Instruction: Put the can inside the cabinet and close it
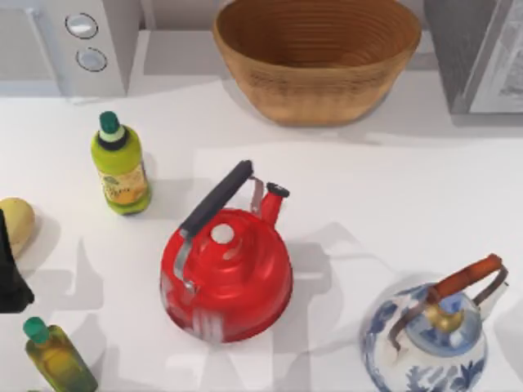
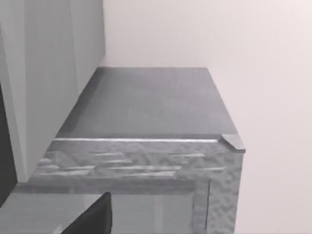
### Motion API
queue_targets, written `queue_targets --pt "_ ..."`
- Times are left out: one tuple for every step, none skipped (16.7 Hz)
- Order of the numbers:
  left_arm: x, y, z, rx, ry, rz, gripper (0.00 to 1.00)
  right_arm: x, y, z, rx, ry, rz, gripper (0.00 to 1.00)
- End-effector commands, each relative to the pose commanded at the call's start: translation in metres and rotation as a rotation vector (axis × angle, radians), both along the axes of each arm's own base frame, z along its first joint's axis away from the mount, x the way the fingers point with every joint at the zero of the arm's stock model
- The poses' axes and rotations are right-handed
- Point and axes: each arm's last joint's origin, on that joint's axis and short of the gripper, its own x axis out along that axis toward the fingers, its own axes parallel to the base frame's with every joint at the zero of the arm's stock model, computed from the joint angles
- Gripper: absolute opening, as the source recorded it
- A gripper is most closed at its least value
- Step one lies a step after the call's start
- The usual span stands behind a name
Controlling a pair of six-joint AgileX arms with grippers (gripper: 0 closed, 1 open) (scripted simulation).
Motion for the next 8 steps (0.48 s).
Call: queue_targets --pt "0.0 0.0 0.0 0.0 0.0 0.0 1.0 -0.0001 0.001 0.0006 0.004 0.001 0.0 1.0" --pt "0.0 0.0 0.0 0.0 0.0 0.0 1.0 -0.0001 0.001 0.0006 0.004 0.001 0.0 1.0" --pt "0.0 0.0 0.0 0.0 0.0 0.0 1.0 -0.0001 0.001 0.0006 0.004 0.001 0.0 1.0" --pt "0.0 0.0 0.0 0.0 0.0 0.0 1.0 -0.0001 0.001 0.0006 0.004 0.001 0.0 1.0" --pt "0.0 0.0 0.0 0.0 0.0 0.0 1.0 -0.0004 -0.0004 0.0001 0.003 0.001 -0.003 1.0" --pt "0.0 0.0 0.0 0.0 0.0 0.0 1.0 -0.0002 -0.0003 0.0001 0.003 0.001 -0.003 1.0" --pt "0.0 0.0 0.0 0.0 0.0 0.0 1.0 0.002 0.001 0.0004 0.001 0.001 -0.003 1.0" --pt "0.0 0.0 0.0 0.0 0.0 0.0 1.0 0.0063 0.0035 0.0006 0.0 0.0 -0.002 1.0"
